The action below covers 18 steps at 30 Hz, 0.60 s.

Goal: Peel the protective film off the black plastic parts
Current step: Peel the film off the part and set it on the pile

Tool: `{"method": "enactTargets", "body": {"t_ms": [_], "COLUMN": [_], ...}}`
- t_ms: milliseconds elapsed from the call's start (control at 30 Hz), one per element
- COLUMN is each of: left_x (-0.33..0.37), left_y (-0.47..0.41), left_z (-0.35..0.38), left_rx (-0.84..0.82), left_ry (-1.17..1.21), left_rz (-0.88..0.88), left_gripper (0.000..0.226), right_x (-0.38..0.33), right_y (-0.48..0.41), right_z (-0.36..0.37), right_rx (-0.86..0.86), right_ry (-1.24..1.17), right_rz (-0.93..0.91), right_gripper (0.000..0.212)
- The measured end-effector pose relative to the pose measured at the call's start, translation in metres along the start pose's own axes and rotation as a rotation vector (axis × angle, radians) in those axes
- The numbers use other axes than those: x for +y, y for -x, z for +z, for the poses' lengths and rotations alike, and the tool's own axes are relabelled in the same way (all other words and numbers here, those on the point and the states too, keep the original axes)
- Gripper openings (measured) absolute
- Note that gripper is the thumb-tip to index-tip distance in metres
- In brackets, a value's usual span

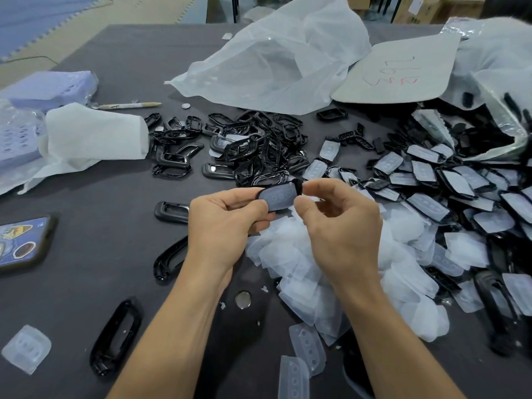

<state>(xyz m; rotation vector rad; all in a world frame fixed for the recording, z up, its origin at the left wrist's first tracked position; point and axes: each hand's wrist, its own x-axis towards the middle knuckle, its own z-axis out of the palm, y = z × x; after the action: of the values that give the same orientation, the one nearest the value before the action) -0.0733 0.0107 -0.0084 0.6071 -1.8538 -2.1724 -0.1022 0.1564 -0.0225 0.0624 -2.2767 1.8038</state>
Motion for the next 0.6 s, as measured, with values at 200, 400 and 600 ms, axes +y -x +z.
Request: {"method": "enactTargets", "body": {"t_ms": [200, 400, 600], "left_x": [-0.0001, -0.0025, -0.0041], "left_y": [0.0021, 0.0012, 0.0035], "left_z": [0.0021, 0.0023, 0.0041], "left_rx": [-0.104, -0.064, -0.037], "left_ry": [-0.046, -0.098, -0.157], "left_rz": [0.026, 0.054, 0.118], "left_gripper": [0.028, 0.036, 0.041], "right_x": [-0.0028, -0.001, 0.0039], "right_y": [-0.004, -0.0054, -0.0044], "right_z": [-0.0018, -0.001, -0.0004], "right_rx": [-0.108, -0.122, -0.163], "right_ry": [-0.178, -0.174, -0.032], "right_rz": [0.062, 0.065, 0.029], "right_gripper": [0.02, 0.016, 0.013]}}
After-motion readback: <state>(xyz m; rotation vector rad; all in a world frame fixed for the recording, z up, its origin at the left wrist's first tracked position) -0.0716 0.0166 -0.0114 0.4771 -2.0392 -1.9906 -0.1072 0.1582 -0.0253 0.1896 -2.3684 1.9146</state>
